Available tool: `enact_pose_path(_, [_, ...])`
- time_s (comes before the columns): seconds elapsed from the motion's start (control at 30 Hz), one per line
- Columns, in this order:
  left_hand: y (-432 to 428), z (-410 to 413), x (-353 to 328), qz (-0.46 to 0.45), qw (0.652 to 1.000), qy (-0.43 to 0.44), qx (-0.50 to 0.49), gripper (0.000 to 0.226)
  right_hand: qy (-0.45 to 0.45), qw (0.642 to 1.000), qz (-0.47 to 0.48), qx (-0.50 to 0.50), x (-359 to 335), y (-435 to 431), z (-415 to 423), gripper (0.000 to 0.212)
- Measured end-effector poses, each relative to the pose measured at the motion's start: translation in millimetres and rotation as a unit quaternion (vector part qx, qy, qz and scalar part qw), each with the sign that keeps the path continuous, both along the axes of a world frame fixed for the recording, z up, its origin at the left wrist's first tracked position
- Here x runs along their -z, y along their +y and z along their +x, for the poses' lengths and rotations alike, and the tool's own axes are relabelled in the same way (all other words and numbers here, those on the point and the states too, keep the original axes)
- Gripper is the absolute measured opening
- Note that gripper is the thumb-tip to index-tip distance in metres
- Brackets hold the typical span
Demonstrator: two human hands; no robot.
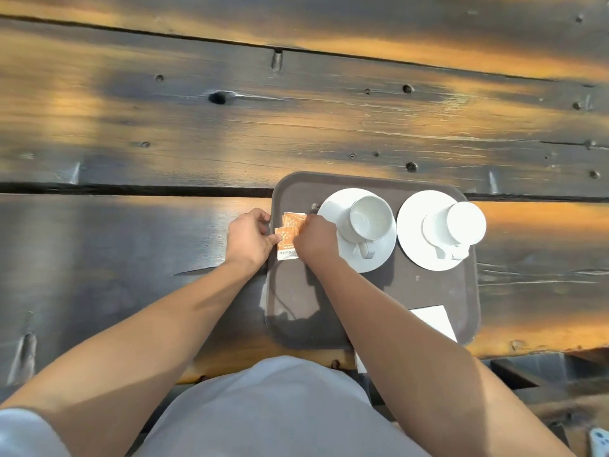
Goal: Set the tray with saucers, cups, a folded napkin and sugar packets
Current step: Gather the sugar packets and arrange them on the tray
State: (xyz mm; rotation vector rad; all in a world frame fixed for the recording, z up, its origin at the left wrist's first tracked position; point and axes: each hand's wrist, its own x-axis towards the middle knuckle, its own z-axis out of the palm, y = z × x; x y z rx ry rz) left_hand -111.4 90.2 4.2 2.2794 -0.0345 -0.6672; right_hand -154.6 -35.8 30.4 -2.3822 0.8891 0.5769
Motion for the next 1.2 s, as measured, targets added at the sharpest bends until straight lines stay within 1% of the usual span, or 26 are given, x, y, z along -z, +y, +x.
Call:
enact_pose_path(0.1, [-2, 1, 2, 0.013, 0.999, -0.036, 0.025, 0.034, -0.019, 1.0, -0.012, 0.014, 1, 7, -3, 0.019])
enact_pose_path(0.2, [-5, 6, 5, 0.024, 0.999, -0.029, 0.026, 0.033, -0.042, 0.999, -0.01, -0.016, 5, 10, -2, 0.031])
enact_pose_path(0.27, [-6, 10, 7, 0.035, 0.999, -0.022, 0.027, 0.037, -0.053, 0.998, -0.009, -0.037, 7, 8, 0, 0.039])
enact_pose_path(0.37, [-6, 15, 10, 0.045, 0.999, -0.019, 0.025, 0.039, -0.038, 0.997, 0.0, -0.073, 7, -2, 5, 0.056])
enact_pose_path(0.47, [-7, 15, 12, 0.041, 0.998, -0.032, 0.039, 0.038, -0.002, 0.989, -0.012, -0.145, 7, -10, 10, 0.066])
enact_pose_path(0.5, [-6, 14, 12, 0.034, 0.998, -0.038, 0.046, 0.037, 0.008, 0.986, -0.019, -0.164, 7, -11, 13, 0.066])
enact_pose_path(0.57, [-4, 13, 13, 0.013, 0.997, -0.045, 0.059, 0.041, 0.022, 0.983, -0.021, -0.178, 7, -14, 18, 0.058])
enact_pose_path(0.63, [0, 11, 14, -0.001, 0.997, -0.037, 0.075, 0.055, 0.03, 0.983, -0.018, -0.179, 5, -15, 24, 0.048])
enact_pose_path(0.7, [3, 7, 16, 0.008, 0.996, -0.013, 0.085, 0.07, 0.04, 0.983, -0.019, -0.178, 3, -15, 28, 0.043])
enact_pose_path(0.73, [4, 5, 17, 0.013, 0.997, -0.004, 0.079, 0.073, 0.044, 0.983, -0.02, -0.177, 2, -15, 31, 0.042])
enact_pose_path(0.8, [5, 1, 19, 0.015, 0.998, 0.004, 0.056, 0.068, 0.046, 0.983, -0.018, -0.175, 1, -16, 34, 0.038])
enact_pose_path(0.9, [2, -2, 19, 0.01, 1.0, 0.002, 0.026, 0.05, 0.032, 0.986, -0.007, -0.161, 3, -18, 36, 0.035])
enact_pose_path(0.97, [0, -2, 18, -0.001, 1.0, 0.009, 0.008, 0.044, 0.022, 0.989, 0.003, -0.145, 4, -18, 37, 0.035])
enact_pose_path(1.13, [-4, -2, 14, -0.014, 0.999, -0.03, -0.03, 0.045, -0.002, 0.995, 0.012, -0.095, 2, -20, 38, 0.03])
enact_pose_path(1.2, [-5, -1, 12, -0.015, 0.999, -0.036, -0.037, 0.041, 0.0, 0.997, 0.001, -0.082, 0, -19, 37, 0.022])
